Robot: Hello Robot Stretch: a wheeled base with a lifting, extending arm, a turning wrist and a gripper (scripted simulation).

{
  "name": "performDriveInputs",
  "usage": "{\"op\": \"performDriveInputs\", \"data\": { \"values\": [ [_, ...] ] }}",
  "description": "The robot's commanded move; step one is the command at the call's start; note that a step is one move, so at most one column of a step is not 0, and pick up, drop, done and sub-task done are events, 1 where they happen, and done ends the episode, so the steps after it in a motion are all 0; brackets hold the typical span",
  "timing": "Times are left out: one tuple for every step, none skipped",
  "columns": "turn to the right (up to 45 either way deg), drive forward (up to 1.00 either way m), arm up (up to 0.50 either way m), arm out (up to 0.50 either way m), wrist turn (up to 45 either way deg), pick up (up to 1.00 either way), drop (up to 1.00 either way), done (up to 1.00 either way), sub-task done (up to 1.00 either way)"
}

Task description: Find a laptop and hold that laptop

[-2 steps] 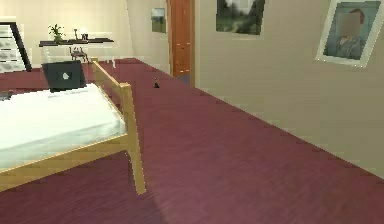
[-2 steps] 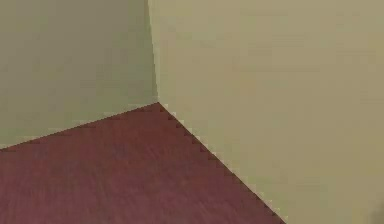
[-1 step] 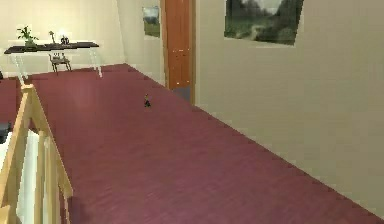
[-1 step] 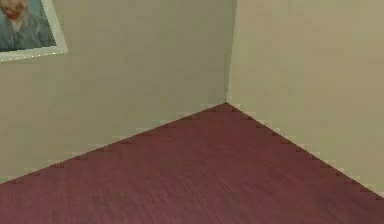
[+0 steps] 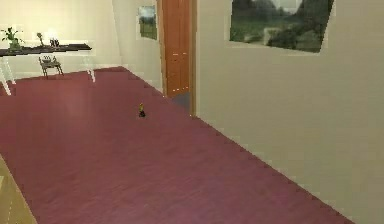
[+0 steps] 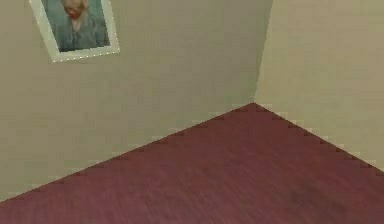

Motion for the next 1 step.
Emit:
{"op": "performDriveInputs", "data": {
  "values": [
    [-30.0, 0.0, 0.0, 0.0, 0.0, 0.0, 0.0, 0.0, 0.0]
  ]
}}
